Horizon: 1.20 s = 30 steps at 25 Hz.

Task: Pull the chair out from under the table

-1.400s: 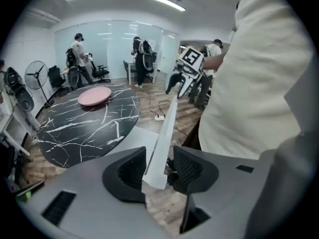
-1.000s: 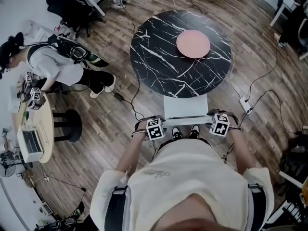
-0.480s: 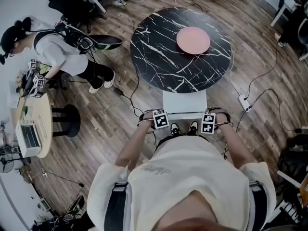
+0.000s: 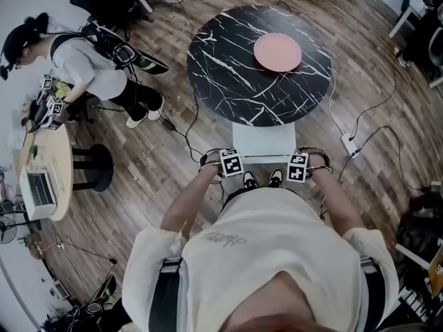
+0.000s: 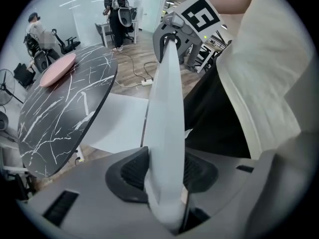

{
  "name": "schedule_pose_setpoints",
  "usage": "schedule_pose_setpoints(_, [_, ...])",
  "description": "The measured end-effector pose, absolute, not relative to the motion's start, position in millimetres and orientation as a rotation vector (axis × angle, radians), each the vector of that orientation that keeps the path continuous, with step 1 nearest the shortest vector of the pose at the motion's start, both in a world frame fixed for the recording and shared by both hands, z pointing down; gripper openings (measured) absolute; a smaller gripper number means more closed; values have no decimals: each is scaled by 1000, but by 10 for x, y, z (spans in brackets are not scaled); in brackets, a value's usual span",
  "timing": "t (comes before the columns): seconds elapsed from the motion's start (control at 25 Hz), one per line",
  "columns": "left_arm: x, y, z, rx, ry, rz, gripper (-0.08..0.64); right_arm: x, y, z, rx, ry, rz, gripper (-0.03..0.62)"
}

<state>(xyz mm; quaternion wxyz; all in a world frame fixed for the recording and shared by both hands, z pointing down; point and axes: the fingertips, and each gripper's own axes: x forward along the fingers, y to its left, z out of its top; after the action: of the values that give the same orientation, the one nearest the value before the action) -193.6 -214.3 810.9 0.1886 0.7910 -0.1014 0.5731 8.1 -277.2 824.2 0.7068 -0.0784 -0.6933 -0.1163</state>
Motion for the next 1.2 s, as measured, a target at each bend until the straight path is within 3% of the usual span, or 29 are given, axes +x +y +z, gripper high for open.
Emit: schedule_pose_setpoints(1.2, [-1990,-2152,8161,2204,-355,1672,110,79,-2700,8261,-198,-1546,-193,87])
